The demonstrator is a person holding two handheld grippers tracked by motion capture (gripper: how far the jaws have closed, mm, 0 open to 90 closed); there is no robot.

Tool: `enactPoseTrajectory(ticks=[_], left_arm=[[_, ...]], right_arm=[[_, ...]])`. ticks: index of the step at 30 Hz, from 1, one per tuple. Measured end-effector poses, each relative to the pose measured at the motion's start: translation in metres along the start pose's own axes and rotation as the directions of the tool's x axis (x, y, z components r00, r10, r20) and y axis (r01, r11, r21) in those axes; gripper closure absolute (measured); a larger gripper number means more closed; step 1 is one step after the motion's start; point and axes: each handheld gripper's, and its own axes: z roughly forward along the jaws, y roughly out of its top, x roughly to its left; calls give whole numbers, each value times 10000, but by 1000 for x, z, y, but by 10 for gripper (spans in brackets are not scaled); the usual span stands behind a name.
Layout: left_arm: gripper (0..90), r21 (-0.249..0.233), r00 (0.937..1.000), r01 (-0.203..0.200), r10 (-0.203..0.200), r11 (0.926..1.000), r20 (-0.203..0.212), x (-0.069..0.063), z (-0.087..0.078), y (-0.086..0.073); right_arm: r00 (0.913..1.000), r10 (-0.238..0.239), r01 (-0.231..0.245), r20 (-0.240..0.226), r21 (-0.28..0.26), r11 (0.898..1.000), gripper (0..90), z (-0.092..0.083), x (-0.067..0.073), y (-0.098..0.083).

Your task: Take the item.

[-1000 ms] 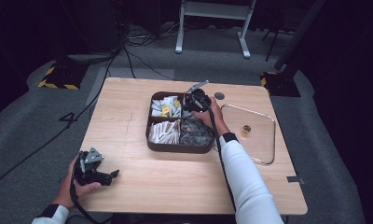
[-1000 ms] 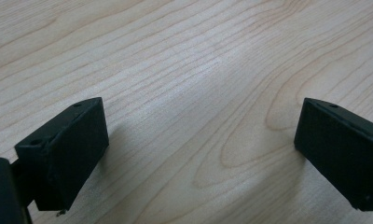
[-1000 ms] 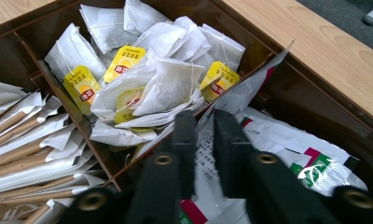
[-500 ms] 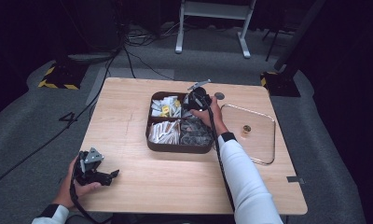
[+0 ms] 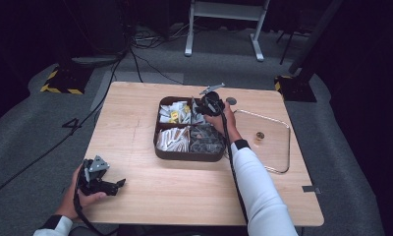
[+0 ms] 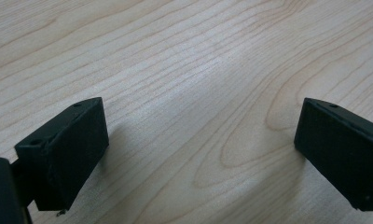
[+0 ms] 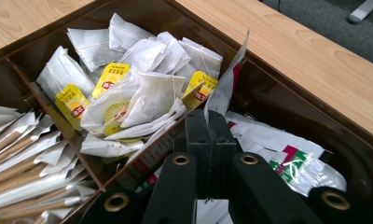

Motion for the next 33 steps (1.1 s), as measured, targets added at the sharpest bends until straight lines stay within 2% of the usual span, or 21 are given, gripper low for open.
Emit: enactPoseTrajectory(ticks=[5, 10, 11, 16, 17, 25, 33], left_arm=[[31, 0, 10000, 0, 0, 10000, 1, 0, 0, 0], [31, 5, 10000, -5, 5, 10000, 0, 0, 0, 0], [31, 5, 10000, -5, 5, 10000, -1, 0, 0, 0], [31, 2, 10000, 22, -22, 10000, -15, 0, 0, 0], [31, 2, 10000, 31, -31, 10000, -23, 0, 0, 0], [31, 3, 10000, 34, -34, 10000, -26, 0, 0, 0], [30, 3, 10000, 38, -38, 10000, -23, 0, 0, 0]], right_arm=[[10000, -24, 23, -31, -397, 9992, 900, -19, 0, -6], [9998, -170, 168, -36, -498, 9986, 900, -33, 0, -10], [9998, -183, 180, -36, -658, 9977, 900, -42, 0, -12], [9997, -158, 138, -176, -1063, 9942, 900, -60, -1, -16], [9995, -198, 169, -230, -1212, 9925, 900, -68, -1, -19], [9992, -267, 216, -301, -1586, 9871, 900, -89, 1, -27], [9955, -750, 626, -580, -1916, 9795, 900, -112, 12, -37]])
